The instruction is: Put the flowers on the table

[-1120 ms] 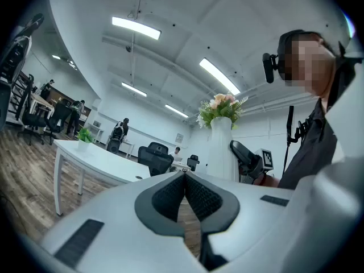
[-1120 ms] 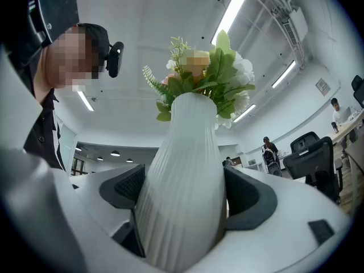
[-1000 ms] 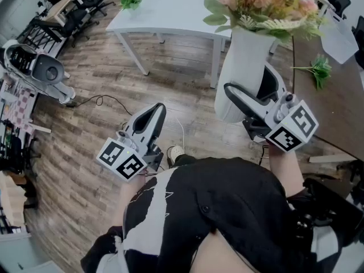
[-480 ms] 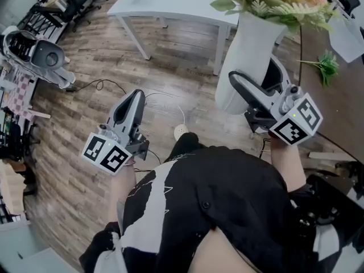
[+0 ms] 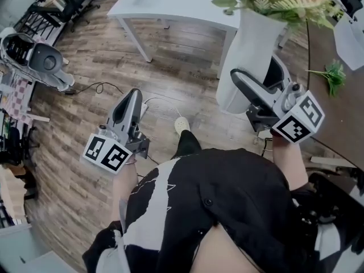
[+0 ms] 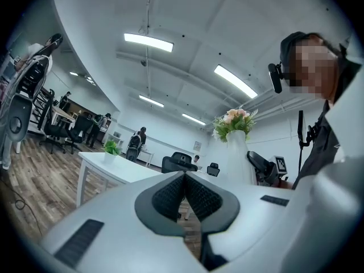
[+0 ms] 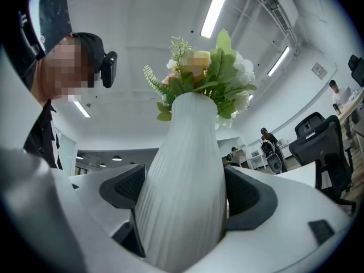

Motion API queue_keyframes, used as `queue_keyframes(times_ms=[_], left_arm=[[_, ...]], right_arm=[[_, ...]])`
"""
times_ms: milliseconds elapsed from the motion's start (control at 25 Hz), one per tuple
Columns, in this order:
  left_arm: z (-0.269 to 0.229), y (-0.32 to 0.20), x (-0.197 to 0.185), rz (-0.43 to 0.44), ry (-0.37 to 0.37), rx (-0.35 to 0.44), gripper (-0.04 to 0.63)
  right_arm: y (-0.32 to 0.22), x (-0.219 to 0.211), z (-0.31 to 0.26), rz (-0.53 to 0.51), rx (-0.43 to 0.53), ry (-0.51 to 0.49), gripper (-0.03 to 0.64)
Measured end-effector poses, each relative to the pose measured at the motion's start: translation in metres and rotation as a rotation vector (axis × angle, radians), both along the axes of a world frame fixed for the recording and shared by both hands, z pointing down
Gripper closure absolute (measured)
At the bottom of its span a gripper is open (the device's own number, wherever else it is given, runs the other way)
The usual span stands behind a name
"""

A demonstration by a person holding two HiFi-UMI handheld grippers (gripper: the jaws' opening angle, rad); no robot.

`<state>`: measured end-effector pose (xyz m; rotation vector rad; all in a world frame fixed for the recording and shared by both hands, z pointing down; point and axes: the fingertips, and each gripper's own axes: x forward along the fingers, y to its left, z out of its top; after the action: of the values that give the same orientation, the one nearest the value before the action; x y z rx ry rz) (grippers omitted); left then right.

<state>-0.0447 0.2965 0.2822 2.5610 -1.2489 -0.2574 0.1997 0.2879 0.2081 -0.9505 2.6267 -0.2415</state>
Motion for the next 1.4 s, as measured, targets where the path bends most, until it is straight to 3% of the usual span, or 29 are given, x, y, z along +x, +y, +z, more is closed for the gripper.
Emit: queue_keyframes(times_ms=[320,800,920,1200,1400], left_arm=[[0.005,-0.101,-0.026,0.025,-0.005,-0.018,0.584],[-0.024,-0.247,-0.082,0.093,0.001,0.051,0.584],[-0.022,-0.268,-0.091,0.116,0.002,0.055,0.584],[-0.022,-0.313,-0.116,0.102,0.083,0.066,0.584],[-0.007,-0.327,-0.116,0.127,0.060,0.025,0.584]], right_arm=[[-0.089,-0.029,-0.008,0.042,0.006,0.003,0.184],[-0.235,-0.086,-0.036,0.090,0.049,0.014,0.184],[-0.258,-0.099,-0.029,0.085,0.044,0.011,0.184],[-0.302,-0.124,-0.019,0.089,0.048,0.034,0.184],[-0.322,-0.130,-0.021,0.121,0.032,0.032,0.184]])
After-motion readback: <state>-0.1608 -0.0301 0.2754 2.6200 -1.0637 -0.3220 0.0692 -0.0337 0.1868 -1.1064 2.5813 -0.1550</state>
